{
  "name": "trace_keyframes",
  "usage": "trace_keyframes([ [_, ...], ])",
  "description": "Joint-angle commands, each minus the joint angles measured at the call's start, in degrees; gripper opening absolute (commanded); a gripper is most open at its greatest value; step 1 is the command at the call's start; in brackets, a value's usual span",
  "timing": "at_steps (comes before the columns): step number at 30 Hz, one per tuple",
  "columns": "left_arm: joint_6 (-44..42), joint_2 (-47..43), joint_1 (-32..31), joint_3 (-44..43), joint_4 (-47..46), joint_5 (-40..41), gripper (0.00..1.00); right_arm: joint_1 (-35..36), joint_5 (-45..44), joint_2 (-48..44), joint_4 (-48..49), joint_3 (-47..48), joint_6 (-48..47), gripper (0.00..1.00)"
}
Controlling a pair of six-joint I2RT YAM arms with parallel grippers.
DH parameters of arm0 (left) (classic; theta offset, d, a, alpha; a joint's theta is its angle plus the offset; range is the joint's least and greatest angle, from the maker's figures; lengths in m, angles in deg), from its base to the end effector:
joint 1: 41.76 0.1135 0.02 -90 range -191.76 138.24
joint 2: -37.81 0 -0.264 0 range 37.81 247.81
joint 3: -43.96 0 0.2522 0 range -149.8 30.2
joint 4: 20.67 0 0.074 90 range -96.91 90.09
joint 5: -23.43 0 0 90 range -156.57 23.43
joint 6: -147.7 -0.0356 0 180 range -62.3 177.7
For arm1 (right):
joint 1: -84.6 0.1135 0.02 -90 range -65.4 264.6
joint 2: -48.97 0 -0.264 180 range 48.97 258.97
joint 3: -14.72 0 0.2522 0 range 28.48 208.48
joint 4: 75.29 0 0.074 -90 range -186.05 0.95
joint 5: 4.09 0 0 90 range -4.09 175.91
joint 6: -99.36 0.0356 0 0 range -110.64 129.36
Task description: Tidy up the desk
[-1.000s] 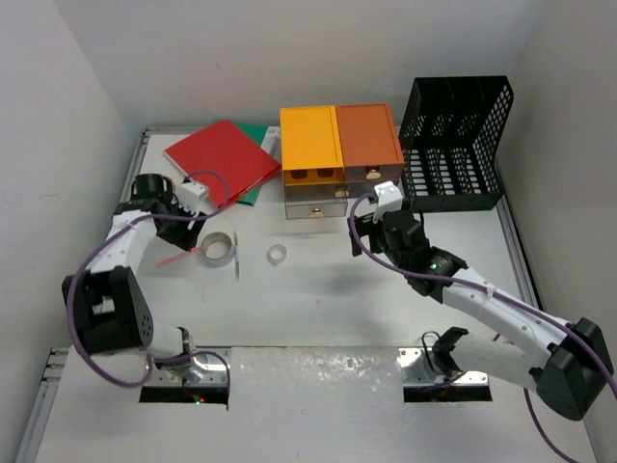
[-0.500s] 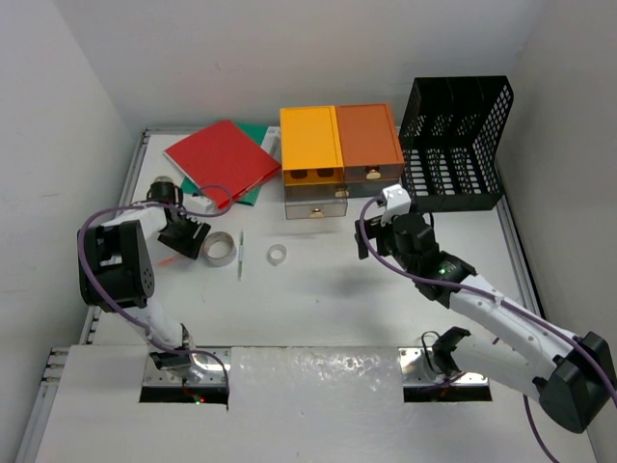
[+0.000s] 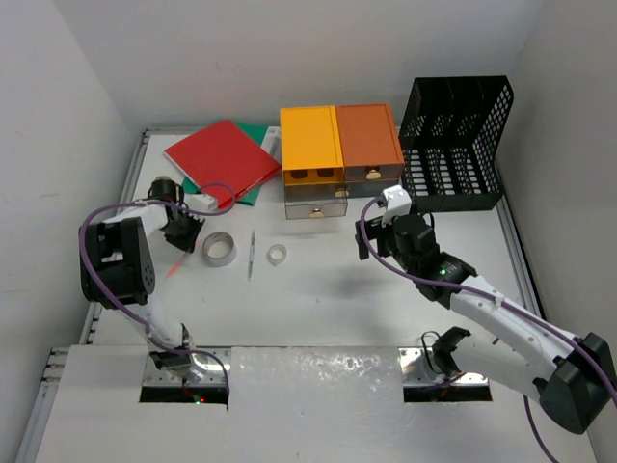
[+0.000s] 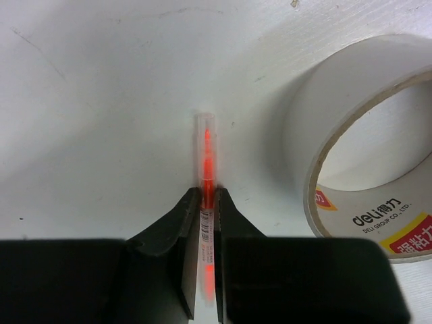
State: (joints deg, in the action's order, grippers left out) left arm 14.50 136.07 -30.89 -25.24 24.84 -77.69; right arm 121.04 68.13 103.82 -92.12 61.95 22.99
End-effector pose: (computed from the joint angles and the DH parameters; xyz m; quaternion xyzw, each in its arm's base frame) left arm 0.3031 0.0512 0.1473 0.2871 0.9437 -0.0248 0.1627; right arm 0.1804 0.1197 0.2513 -0.0823 0.8308 0.1086 0.5396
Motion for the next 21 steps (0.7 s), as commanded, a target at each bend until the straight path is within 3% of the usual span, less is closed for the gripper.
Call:
trace_keyframes([
  [1, 1.2, 2.7, 0.0, 1.5, -2.7, 0.5, 0.00, -0.2, -0.2, -0.8, 2.6, 1.2, 0.0, 0.99],
  [9, 10.1, -1.2, -0.1, -2.8, -2.9, 1.2, 0.00, -2.8, 3.3, 5.3, 2.7, 1.6, 3.0, 0.99],
  [13, 12.3, -6.1, 0.0, -4.1, -2.4, 1.3, 0.00, -6.1, 7.6, 4.7, 5.0, 0.3, 5.8, 0.99],
  [21, 14.5, -14.1, -3.4, -11.3, 3.9, -2.5, 0.00, -7.1, 7.2, 2.5, 5.0, 0.1, 6.9, 0.99],
])
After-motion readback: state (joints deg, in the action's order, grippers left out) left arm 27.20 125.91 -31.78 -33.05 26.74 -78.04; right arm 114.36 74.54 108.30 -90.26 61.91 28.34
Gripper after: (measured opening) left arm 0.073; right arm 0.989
